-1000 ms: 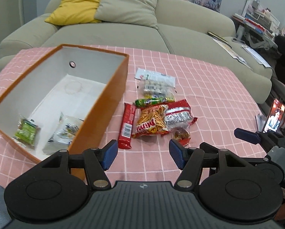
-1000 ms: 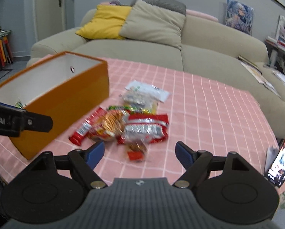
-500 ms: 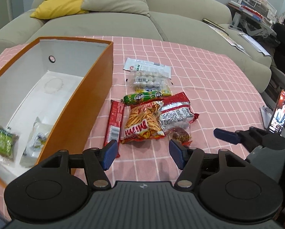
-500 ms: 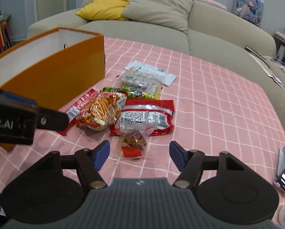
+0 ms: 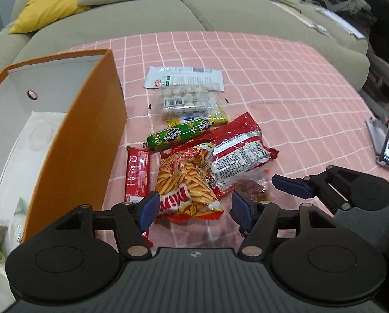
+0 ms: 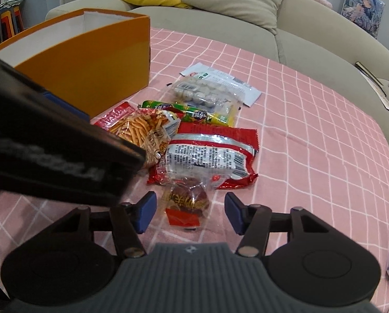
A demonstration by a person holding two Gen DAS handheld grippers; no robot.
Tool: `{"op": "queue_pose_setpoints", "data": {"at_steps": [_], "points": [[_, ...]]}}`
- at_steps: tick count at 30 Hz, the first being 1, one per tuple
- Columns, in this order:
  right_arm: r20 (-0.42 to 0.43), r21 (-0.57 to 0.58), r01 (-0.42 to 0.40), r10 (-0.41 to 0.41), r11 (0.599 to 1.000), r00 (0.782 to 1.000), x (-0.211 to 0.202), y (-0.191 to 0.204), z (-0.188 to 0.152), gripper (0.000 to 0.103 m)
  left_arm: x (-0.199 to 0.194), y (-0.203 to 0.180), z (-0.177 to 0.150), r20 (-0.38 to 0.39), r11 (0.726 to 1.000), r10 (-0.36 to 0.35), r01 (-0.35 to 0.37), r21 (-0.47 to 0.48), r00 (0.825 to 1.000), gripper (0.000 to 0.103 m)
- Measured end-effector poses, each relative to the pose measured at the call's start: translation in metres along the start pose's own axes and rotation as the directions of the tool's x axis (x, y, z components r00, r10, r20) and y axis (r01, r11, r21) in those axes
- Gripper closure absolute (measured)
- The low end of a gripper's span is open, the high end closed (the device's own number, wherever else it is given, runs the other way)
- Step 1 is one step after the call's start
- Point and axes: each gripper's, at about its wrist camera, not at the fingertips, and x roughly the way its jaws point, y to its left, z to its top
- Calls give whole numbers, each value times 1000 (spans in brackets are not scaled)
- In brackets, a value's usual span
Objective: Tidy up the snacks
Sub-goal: 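Grasp the red Mimi snack bag with the left tool while the right tool grasps the wrapped brown cake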
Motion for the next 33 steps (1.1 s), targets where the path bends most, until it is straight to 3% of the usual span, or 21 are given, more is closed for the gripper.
{"op": "queue_pose_setpoints", "data": {"at_steps": [7, 13, 20, 33], "points": [[-9, -2, -21, 21, 1000, 1000, 7, -5, 1, 58, 26, -1, 7, -62, 999, 37, -34, 39, 997, 29], [-10, 15, -33, 33, 999, 999, 8, -9, 1, 62, 37, -5, 11, -70, 995, 65, -59, 82, 995, 28], [-10, 25, -42, 42, 999, 999, 7, -11, -1, 66, 43, -9, 7, -69, 991, 69, -60, 122, 995, 47], [-68, -7, -58, 58, 998, 996, 2, -8, 2, 69, 26, -8, -1, -58, 994, 57, -51, 101, 997, 62]]}}
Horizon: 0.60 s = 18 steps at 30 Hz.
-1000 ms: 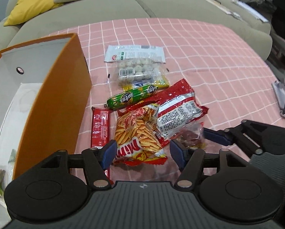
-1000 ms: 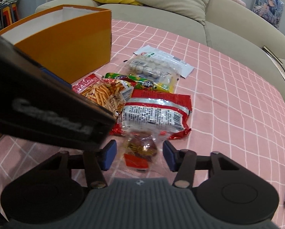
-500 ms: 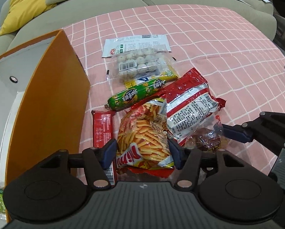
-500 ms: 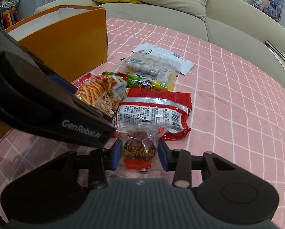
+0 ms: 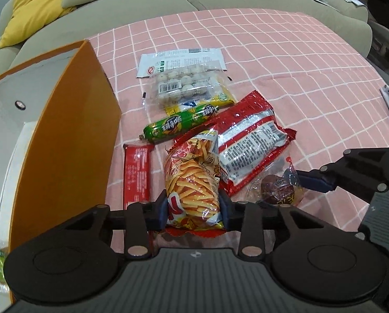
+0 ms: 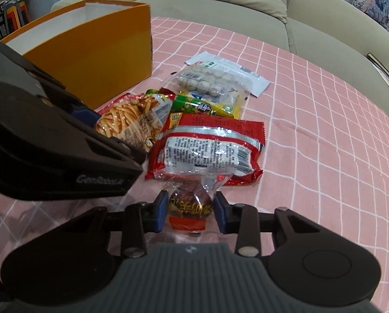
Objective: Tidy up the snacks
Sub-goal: 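Grasp the red Mimi snack bag with the left tool while the right tool grasps the wrapped brown cake, then carry both snacks into the box and open both tools to drop them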
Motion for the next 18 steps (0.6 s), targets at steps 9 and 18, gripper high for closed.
{"op": "queue_pose_setpoints", "data": {"at_steps": [9, 18], "points": [[-18, -16, -10, 10, 1000, 1000, -23, 1, -5, 69, -29, 3, -17, 17, 998, -23, 24, -54, 1000, 62], [36, 11, -33, 32, 999, 999, -61, 5, -7, 69, -81, 12, -26, 101, 987, -62, 76, -141, 993, 62]]}}
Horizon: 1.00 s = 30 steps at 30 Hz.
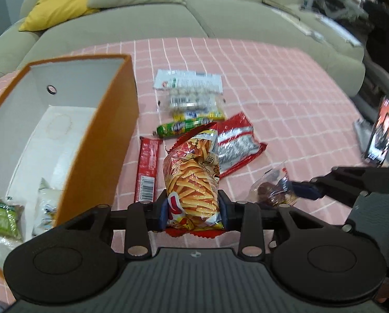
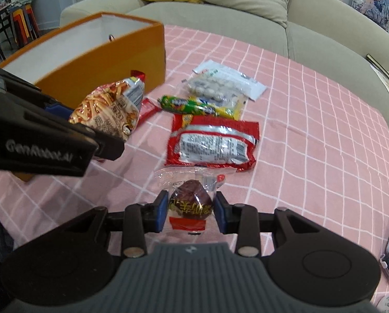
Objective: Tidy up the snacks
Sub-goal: 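Carry both snacks into the box and open both tools to drop them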
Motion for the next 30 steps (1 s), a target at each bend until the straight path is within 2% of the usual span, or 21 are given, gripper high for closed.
{"op": "queue_pose_setpoints", "data": {"at_steps": [10, 16, 24, 30], "points": [[145, -47, -54, 60, 997, 988, -52, 29, 29, 69, -62, 16, 2, 91, 998, -11, 17, -65, 996, 62], [206, -92, -103, 120, 990, 971, -72, 48, 51, 69, -91, 40, 7, 137, 994, 27, -12, -105, 990, 62], [228, -198, -185, 229, 963, 946, -80, 81, 90, 69, -115, 83, 16, 165, 986, 89, -64, -152, 982, 62], [187, -302, -239, 304, 923, 934, -68, 108, 129, 69, -120, 119, 23, 132, 980, 113, -89, -177, 985, 62]]}}
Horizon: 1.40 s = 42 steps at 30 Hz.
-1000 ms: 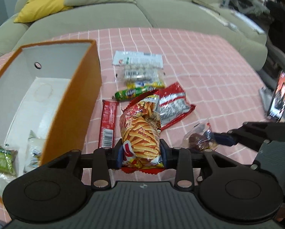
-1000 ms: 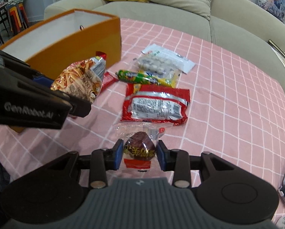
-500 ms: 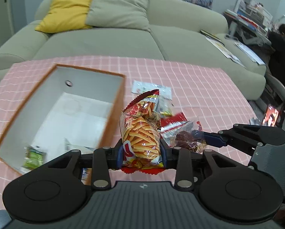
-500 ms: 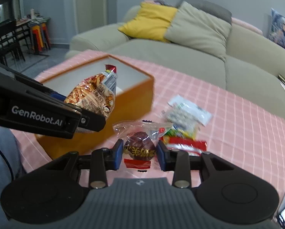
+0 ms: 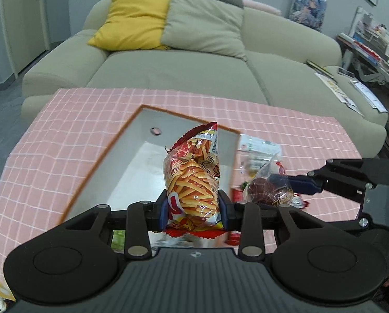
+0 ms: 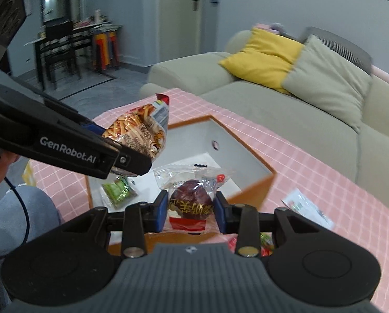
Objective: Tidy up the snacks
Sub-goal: 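Carry both snacks into the box and open both tools to drop them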
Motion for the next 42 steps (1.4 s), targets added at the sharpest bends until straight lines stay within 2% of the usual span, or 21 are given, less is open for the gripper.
{"op": "queue_pose_setpoints", "data": {"at_steps": [7, 13, 20, 24, 31, 37, 42], "points": [[-124, -53, -74, 67, 996, 990, 55, 8, 31, 69, 22, 35, 6, -100, 999, 46, -47, -10, 994, 62], [-218, -118, -80, 53, 990, 974, 98, 11, 37, 69, 51, 51, 6, -188, 999, 12, -18, -33, 982, 62], [-330, -179, -93, 29, 979, 944, 140, 6, 42, 69, 98, 64, -2, -340, 993, -48, 7, -121, 939, 62], [-383, -223, -128, 34, 966, 923, 159, 8, 38, 69, 116, 69, -6, -405, 990, -44, -16, -143, 913, 62], [-485, -243, -196, 56, 950, 873, 188, 5, 30, 69, 141, 76, -12, -494, 987, -45, -37, -155, 868, 62], [-546, -241, -202, 40, 949, 837, 218, 4, 27, 68, 159, 81, -12, -539, 985, -41, -56, -161, 841, 61], [-603, -227, -260, 74, 939, 795, 224, 5, 16, 68, 164, 81, -10, -551, 988, -38, -53, -147, 833, 61]]}}
